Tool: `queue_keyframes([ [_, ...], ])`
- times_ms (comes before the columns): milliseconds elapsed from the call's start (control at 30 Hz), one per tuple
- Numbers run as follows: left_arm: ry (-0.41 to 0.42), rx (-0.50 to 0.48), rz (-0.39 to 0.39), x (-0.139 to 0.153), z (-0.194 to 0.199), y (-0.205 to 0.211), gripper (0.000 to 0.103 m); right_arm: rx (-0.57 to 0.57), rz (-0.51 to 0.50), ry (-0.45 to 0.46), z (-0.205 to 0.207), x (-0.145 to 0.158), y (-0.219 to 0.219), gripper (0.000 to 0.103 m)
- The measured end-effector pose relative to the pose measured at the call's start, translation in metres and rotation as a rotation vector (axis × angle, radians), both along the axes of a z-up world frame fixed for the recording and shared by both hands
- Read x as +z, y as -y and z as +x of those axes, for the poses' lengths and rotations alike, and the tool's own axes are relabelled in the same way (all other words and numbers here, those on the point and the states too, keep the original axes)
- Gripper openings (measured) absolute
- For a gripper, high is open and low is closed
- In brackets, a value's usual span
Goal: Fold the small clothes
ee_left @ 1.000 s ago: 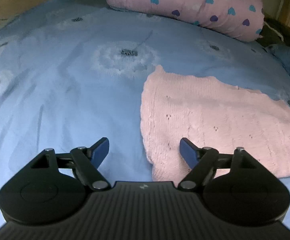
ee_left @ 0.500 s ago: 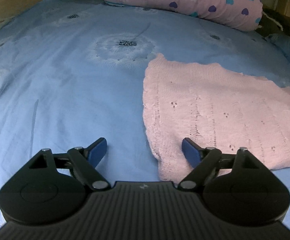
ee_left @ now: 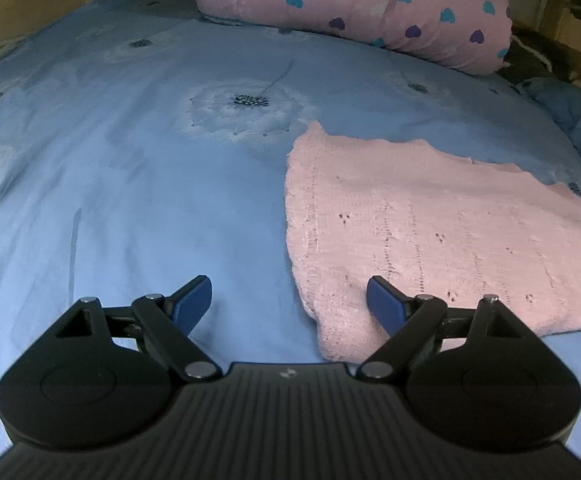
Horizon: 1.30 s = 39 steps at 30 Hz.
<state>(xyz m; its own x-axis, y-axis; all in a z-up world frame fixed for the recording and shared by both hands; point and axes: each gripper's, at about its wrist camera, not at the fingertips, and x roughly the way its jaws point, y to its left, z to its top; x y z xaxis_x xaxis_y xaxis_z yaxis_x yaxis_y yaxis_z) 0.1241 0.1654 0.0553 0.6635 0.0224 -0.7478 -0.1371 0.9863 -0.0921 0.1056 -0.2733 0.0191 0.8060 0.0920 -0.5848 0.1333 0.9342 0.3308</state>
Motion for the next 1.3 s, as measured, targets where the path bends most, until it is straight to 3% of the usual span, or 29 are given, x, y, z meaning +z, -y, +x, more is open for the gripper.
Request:
queue_keyframes([
  [133,-0.011,0.009,0.020,-0.002,0.001,0.002,0.088,0.054,-0.044,0.081,-0.012,0.018,-0.032,0.044],
  [367,-0.017,0.015,0.009,-0.003,0.002,-0.001,0.088,0.348,-0.056,0.133,0.007,0.018,-0.113,0.042],
  [467,-0.020,0.016,0.001,-0.004,0.002,-0.002,0.088,0.423,-0.089,0.081,0.016,0.003,-0.142,0.041],
  [533,-0.023,0.016,-0.005,-0.004,0.003,-0.004,0.088,0.435,-0.201,0.031,0.018,-0.015,-0.161,0.041],
  [567,-0.022,0.020,-0.008,-0.004,0.003,-0.004,0.088,0.438,-0.273,0.048,0.016,-0.021,-0.169,0.041],
  [633,-0.027,0.024,-0.011,-0.005,0.004,-0.004,0.088,0.445,-0.303,0.058,0.013,-0.018,-0.172,0.042],
  [767,-0.030,0.028,-0.016,-0.005,0.004,-0.004,0.088,0.417,-0.104,0.025,0.014,-0.006,-0.138,0.042],
  [867,-0.027,0.028,-0.012,-0.004,0.003,-0.003,0.088,0.334,0.034,0.017,0.005,-0.003,-0.113,0.042],
  [1000,-0.027,0.028,-0.011,-0.005,0.003,-0.002,0.088,0.138,0.117,0.052,-0.015,0.000,-0.069,0.068],
  [1133,-0.030,0.029,-0.010,-0.005,0.003,-0.002,0.088,-0.025,0.223,0.053,-0.016,-0.004,-0.029,0.069],
  [1300,-0.035,0.026,-0.005,-0.005,0.004,0.000,0.088,-0.182,0.442,-0.001,-0.001,-0.030,0.002,0.069],
])
